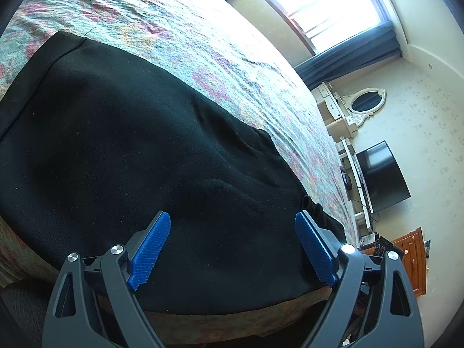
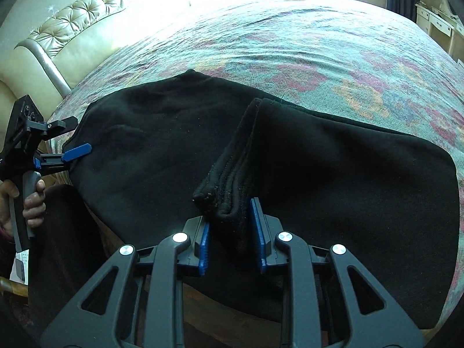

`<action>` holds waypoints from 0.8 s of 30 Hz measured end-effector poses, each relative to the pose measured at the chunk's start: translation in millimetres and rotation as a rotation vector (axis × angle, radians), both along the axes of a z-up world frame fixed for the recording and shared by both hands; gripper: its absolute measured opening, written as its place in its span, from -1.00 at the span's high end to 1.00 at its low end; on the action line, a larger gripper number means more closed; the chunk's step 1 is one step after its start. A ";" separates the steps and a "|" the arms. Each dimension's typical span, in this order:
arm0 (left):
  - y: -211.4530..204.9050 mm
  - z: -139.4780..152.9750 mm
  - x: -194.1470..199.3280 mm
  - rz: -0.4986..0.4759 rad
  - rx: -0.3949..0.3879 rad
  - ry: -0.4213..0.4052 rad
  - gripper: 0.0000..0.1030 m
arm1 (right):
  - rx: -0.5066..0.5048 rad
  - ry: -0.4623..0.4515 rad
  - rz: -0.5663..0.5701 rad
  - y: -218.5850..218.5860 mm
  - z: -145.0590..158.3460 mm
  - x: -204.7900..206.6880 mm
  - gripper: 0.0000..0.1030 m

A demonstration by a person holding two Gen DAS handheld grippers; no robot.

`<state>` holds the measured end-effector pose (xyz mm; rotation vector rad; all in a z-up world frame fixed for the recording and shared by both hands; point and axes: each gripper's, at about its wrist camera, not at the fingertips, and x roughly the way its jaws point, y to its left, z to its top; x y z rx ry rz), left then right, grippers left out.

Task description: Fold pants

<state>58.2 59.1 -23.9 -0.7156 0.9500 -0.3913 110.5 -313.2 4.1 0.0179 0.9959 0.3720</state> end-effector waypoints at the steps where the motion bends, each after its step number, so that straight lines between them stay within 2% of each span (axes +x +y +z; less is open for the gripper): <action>1: -0.1 0.1 0.2 -0.001 0.001 0.000 -0.68 | -0.007 -0.003 -0.001 1.2 -0.9 -0.2 0.51; 4: 0.2 0.4 0.0 -0.001 0.001 0.000 -0.68 | -0.053 -0.030 0.001 6.6 -1.1 -2.9 0.57; 5: 0.4 0.3 0.1 -0.001 0.001 0.000 -0.68 | -0.070 -0.046 0.001 8.5 -0.2 -4.5 0.65; 9: 1.3 -0.3 0.0 0.000 -0.001 0.001 -0.68 | -0.071 -0.066 0.026 16.3 4.4 -8.8 0.66; 12: 1.6 0.0 -0.1 0.000 -0.002 0.000 -0.68 | -0.115 -0.076 0.052 26.1 2.2 -10.3 0.66; 20: 1.2 -0.2 -0.1 0.000 -0.001 0.000 -0.68 | -0.122 -0.055 0.032 28.9 -0.9 -7.9 0.65; 24: 1.6 -0.1 -0.2 0.001 -0.003 0.000 -0.68 | -0.158 -0.064 0.034 34.6 -1.9 -8.6 0.65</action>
